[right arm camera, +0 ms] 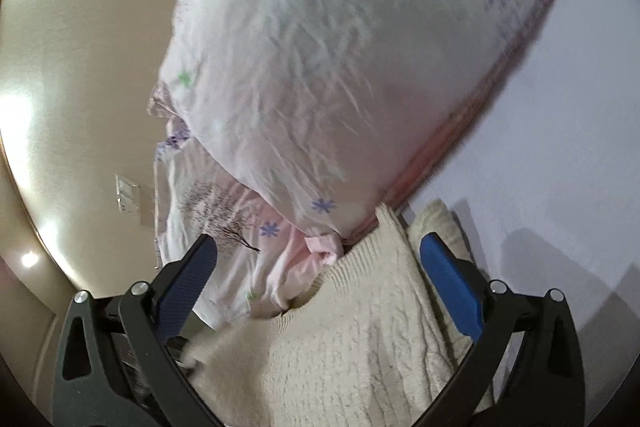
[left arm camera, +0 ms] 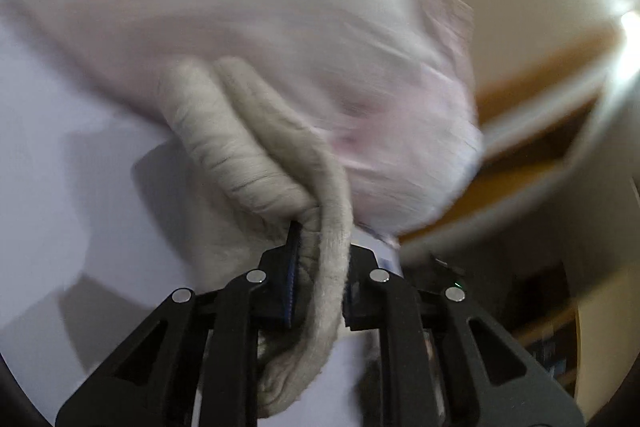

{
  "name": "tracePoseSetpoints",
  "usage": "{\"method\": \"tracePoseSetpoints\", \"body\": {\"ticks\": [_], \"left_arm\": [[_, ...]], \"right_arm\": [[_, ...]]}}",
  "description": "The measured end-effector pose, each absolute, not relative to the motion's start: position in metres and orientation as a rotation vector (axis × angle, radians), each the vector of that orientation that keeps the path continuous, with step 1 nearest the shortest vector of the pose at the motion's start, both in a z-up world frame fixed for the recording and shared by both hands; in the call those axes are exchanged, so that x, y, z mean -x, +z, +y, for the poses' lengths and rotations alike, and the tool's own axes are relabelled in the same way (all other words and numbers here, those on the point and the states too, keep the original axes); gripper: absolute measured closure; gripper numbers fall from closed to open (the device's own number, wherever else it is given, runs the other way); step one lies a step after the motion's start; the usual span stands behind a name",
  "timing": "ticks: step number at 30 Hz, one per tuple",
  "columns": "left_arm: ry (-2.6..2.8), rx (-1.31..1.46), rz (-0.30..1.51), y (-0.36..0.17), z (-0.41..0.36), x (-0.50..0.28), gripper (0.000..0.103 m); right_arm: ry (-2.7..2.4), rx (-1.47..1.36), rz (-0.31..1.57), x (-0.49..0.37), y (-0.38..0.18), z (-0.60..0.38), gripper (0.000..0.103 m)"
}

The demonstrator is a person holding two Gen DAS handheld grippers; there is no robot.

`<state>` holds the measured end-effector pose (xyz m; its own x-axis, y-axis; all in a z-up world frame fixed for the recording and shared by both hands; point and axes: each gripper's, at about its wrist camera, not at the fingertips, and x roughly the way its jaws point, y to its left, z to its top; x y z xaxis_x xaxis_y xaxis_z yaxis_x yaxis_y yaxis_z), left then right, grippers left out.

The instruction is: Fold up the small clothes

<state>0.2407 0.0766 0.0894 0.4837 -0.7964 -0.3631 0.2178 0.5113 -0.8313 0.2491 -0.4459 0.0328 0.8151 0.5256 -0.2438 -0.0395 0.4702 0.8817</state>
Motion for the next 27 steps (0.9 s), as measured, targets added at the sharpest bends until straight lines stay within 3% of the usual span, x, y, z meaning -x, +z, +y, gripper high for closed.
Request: {"method": "tracePoseSetpoints", "body": {"ticks": [4,7,9,12,13,14,16,21,24,27], "left_arm": [[-0.905,0.679,0.875,0.098,-0.055,-0.255,0.087],[-0.99,0.655,1.089,0.054,-0.161,-0.28,0.086],[-1.083,0.723,1.2,0.034,-0.186,-0.284,0.086],[-1.178,0.757,1.108,0.051,-0.166,-0.273,0.086],[-1.162,0.738,1.054,0.06,-0.15,-0.269,0.079],[-1.107,0.718,0.99,0.071,-0.125,-0.265,0.06],[-0.926,0.648,0.925,0.08,-0.086,-0.261,0.036],[-0.672,0.537,1.041,0.047,-0.038,-0.26,0.035],[-0.622,0.485,1.09,0.034,-0.039,-0.258,0.021],[-0.608,0.442,1.163,0.016,-0.055,-0.256,0.018]], "right_arm": [[0.302,-0.878,0.516,-0.243,0.051,-0.451,0.002],[0.238,-0.812,0.535,-0.243,0.054,-0.459,0.002],[0.225,-0.819,0.559,-0.242,0.051,-0.469,0.002],[0.268,-0.843,0.623,-0.247,0.049,-0.474,0.002],[0.28,-0.851,0.656,-0.25,0.046,-0.474,0.002],[0.303,-0.865,0.731,-0.256,0.041,-0.471,0.002],[0.336,-0.875,0.833,-0.265,0.029,-0.464,0.002],[0.348,-0.776,1.028,-0.282,0.007,-0.432,0.002],[0.349,-0.733,1.048,-0.281,0.003,-0.422,0.002],[0.346,-0.693,1.037,-0.276,0.003,-0.416,0.002]]}}
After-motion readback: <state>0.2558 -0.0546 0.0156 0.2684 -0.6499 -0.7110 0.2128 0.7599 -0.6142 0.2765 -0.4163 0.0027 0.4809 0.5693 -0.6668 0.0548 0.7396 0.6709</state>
